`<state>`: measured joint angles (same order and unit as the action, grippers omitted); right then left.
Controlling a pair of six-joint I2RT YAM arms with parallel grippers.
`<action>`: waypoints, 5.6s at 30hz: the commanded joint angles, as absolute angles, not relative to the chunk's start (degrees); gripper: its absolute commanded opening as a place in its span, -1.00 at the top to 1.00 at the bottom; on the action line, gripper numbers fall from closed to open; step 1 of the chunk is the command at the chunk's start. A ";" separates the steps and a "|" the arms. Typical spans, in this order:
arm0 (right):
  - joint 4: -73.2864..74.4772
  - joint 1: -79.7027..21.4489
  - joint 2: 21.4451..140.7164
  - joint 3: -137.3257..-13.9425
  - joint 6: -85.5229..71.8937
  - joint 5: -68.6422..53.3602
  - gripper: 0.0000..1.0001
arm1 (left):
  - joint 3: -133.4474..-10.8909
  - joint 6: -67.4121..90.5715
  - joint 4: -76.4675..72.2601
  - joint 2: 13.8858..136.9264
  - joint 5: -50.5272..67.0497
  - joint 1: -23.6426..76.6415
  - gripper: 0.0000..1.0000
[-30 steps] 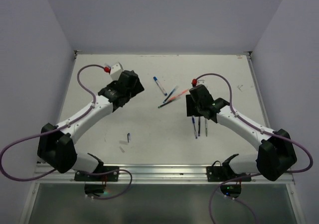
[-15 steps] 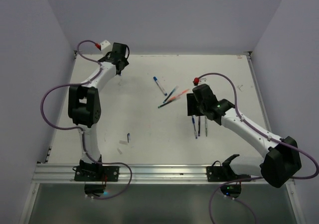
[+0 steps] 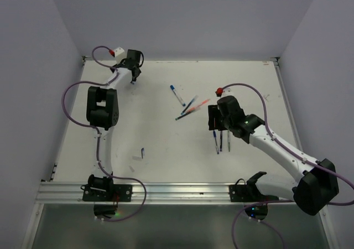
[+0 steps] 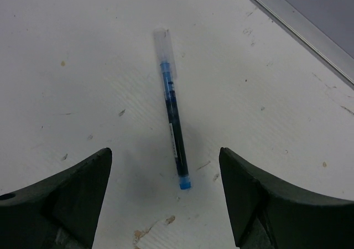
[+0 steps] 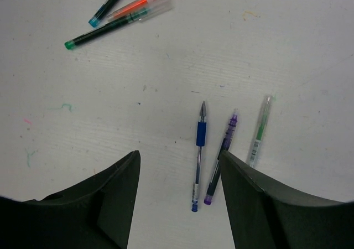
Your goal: Open the pen caps
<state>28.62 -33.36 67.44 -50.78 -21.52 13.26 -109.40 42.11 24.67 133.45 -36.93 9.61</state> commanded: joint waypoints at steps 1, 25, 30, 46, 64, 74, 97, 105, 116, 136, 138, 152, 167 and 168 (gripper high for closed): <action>26.19 -33.49 65.39 -50.01 -20.74 11.87 -0.25 | -113.99 39.90 21.44 134.82 -40.17 9.49 -0.61; 24.52 -33.49 61.09 -47.64 -20.57 10.37 -0.25 | -123.13 30.06 32.95 144.14 -40.87 9.49 -0.37; 23.82 -33.49 58.63 -46.93 -20.39 10.11 -0.26 | -123.14 29.97 34.63 144.40 -40.17 9.49 -0.10; 29.26 -33.49 56.95 -49.48 -21.27 13.53 -0.31 | -100.49 37.88 21.21 134.04 -28.67 8.09 1.00; 21.54 -33.49 62.31 -49.83 -28.82 -6.93 -0.97 | -45.23 45.07 -20.00 78.94 9.30 11.42 1.00; 8.71 -33.49 63.19 -46.23 -35.68 -16.78 -0.95 | -25.76 51.68 -38.48 66.19 19.51 28.01 1.00; -11.95 -33.66 61.70 -37.35 -44.47 -15.38 -0.08 | -23.99 56.25 -46.41 68.99 13.89 42.98 1.00; -17.04 -33.66 65.65 -35.95 -47.45 -17.49 0.17 | -25.66 56.25 -46.76 69.87 13.01 44.30 1.00; -12.16 -33.75 67.68 -38.31 -43.87 -18.72 1.00 | -29.78 51.87 -35.82 69.70 10.39 45.35 0.20; -5.88 -33.75 65.30 -39.20 -29.44 -40.25 1.00 | -33.40 46.05 -30.59 66.62 15.82 41.48 -0.12; -7.03 -33.66 65.48 -38.76 -30.23 -40.43 1.00 | -33.31 46.49 -31.46 66.80 16.34 41.48 -0.08; -9.32 -33.75 66.71 -38.32 -31.90 -40.17 1.00 | -32.61 49.83 -36.39 70.49 19.07 41.49 0.62; 7.38 -42.53 68.11 -42.36 -23.91 -11.53 1.00 | -51.06 58.88 -5.63 75.24 -7.81 41.13 1.00; 7.82 -43.06 68.29 -42.45 -23.82 -11.08 1.00 | -52.63 59.15 -4.75 75.50 -8.78 41.22 1.00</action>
